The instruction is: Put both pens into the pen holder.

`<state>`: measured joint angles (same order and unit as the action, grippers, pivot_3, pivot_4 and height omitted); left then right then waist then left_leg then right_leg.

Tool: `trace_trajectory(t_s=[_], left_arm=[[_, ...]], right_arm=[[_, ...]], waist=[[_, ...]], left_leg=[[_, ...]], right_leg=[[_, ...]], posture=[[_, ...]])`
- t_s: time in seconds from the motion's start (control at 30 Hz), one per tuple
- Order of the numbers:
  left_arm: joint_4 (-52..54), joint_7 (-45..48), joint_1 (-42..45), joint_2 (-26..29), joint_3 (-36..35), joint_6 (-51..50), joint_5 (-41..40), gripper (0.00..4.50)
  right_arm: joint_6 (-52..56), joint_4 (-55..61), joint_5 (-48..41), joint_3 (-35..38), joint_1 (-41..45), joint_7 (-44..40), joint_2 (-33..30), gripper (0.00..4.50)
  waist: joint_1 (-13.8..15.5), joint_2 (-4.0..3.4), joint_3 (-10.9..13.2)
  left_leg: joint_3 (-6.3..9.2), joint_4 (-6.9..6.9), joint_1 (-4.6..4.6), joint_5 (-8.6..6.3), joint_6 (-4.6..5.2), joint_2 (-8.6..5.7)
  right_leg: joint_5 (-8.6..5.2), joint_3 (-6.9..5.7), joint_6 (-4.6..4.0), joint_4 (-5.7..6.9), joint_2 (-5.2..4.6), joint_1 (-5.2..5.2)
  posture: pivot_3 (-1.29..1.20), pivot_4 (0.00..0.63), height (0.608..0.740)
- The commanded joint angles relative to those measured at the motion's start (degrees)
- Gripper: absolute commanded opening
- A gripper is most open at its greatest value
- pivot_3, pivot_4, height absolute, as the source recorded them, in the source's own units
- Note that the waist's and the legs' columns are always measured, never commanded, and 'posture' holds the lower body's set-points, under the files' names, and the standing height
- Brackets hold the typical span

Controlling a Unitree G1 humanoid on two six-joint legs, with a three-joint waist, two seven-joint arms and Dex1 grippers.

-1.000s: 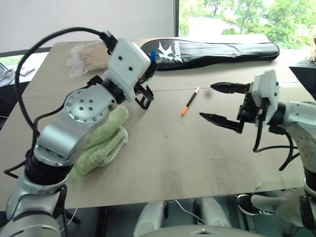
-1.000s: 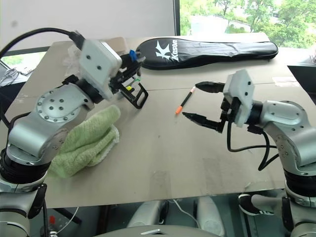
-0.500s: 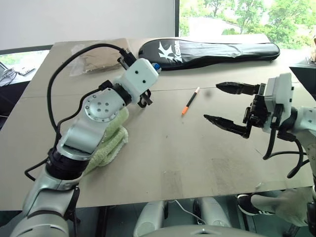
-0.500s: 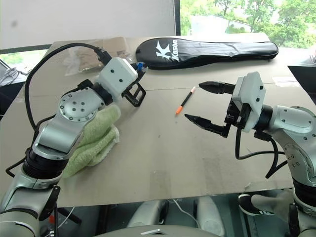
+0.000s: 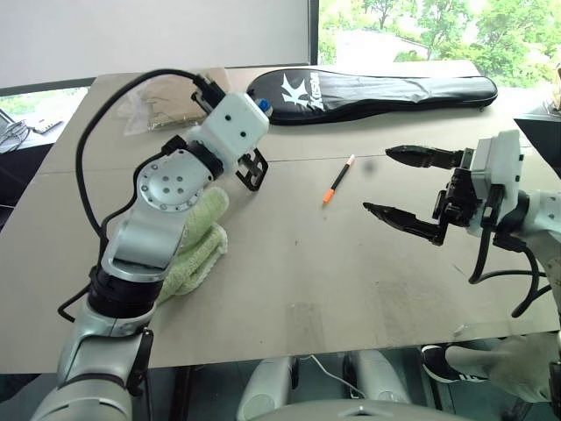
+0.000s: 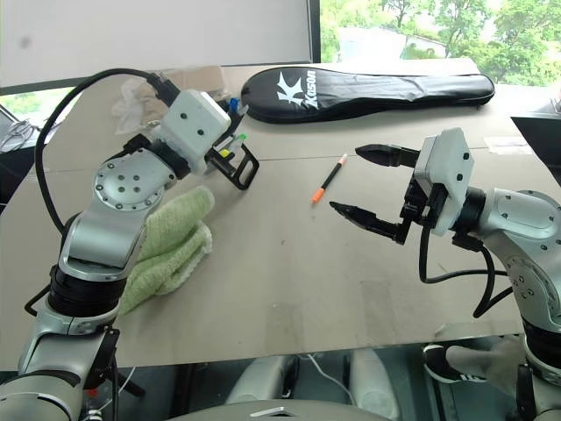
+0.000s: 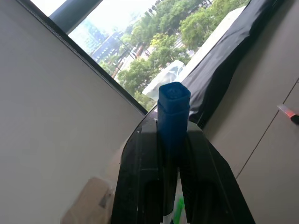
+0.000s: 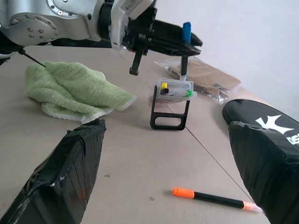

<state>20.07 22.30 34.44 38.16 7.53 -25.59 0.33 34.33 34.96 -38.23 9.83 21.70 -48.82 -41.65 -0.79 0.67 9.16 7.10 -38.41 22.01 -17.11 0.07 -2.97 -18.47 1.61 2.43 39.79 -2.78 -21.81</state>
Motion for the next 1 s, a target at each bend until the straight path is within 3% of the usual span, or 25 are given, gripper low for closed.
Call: trace_trajectory(t_s=[0.03,0.3,0.47,0.6,0.63,0.73,0.83,0.87,1.0], left_arm=[[-0.7,-0.4,-0.5,-0.7,-0.2,-0.1,2.8,0.0],[-6.3,-1.7,1.9,-2.3,0.3,-3.3,8.6,0.0],[-5.2,1.0,3.7,-8.0,-3.9,-7.6,0.8,2.23],[-1.0,4.5,6.8,-14.1,-11.0,-24.1,-12.3,4.11],[-0.5,5.3,8.7,-15.0,-12.8,-29.3,-15.9,4.37],[-2.3,6.1,16.4,-17.0,-14.7,-44.5,-22.6,4.37],[-8.6,0.2,25.4,-16.0,-5.0,-54.0,-17.1,4.37],[-13.7,0.8,29.2,-18.0,-4.6,-58.0,-18.1,4.37],[-36.1,1.5,40.3,-24.7,-0.1,-56.2,-16.8,4.37]], right_arm=[[-1.4,0.8,-0.4,0.4,0.8,0.2,-0.6,4.48],[-1.7,0.7,0.3,0.0,0.4,0.7,-0.9,4.48],[-2.1,0.3,0.8,-0.4,0.0,1.4,-0.6,4.5],[-2.2,0.3,1.3,-0.8,-0.5,2.0,-0.3,4.5],[-2.2,0.4,1.4,-0.9,-0.6,2.3,-0.2,4.5],[-2.1,0.9,1.5,-0.8,-1.3,2.9,-0.3,4.5],[-2.1,1.9,1.8,0.9,-3.8,3.8,-0.8,4.5],[-2.1,2.7,2.2,1.9,-5.7,4.0,-1.5,4.5],[-2.1,5.3,5.7,4.5,-13.5,4.8,-4.6,4.5]], waist=[[0.0,0.0,0.0],[0.0,0.0,0.0],[0.0,0.0,0.0],[0.0,0.01,0.0],[-0.1,0.02,0.0],[-0.1,0.02,0.0],[0.2,0.09,0.0],[0.1,0.08,0.0],[0.6,0.08,0.0]], left_leg=[[0.01,0.0,0.01,0.0,0.0,0.0],[0.01,-0.01,0.01,0.0,0.0,-0.01],[0.02,-0.04,0.04,0.0,0.0,-0.01],[0.13,-0.15,0.13,0.0,0.0,-0.02],[0.14,-0.16,0.14,0.0,0.0,-0.02],[0.17,-0.23,0.15,0.0,0.0,-0.02],[0.26,-0.33,0.2,0.0,0.0,-0.05],[0.39,-0.48,0.3,0.0,0.0,-0.08],[0.62,-0.78,0.59,-0.01,0.03,-0.36]], right_leg=[[0.0,-0.01,0.0,0.0,0.0,0.0],[0.0,-0.02,0.0,0.02,0.0,0.0],[0.0,-0.03,0.0,0.02,-0.01,0.0],[0.0,-0.15,0.0,0.02,-0.02,-0.01],[0.0,-0.16,0.0,0.03,-0.02,-0.01],[0.0,-0.21,0.0,0.08,0.0,0.01],[0.0,-0.32,0.01,0.06,0.0,0.04],[0.0,-0.4,0.01,0.06,0.0,0.05],[-0.05,-0.67,0.11,0.11,0.04,0.03]], posture=[[0.0,0.15,0.74],[0.0,0.15,0.74],[0.0,0.15,0.74],[0.0,0.15,0.74],[0.0,0.15,0.74],[0.0,0.15,0.74],[0.0,0.15,0.74],[0.0,0.15,0.74],[0.0,0.15,0.74]])
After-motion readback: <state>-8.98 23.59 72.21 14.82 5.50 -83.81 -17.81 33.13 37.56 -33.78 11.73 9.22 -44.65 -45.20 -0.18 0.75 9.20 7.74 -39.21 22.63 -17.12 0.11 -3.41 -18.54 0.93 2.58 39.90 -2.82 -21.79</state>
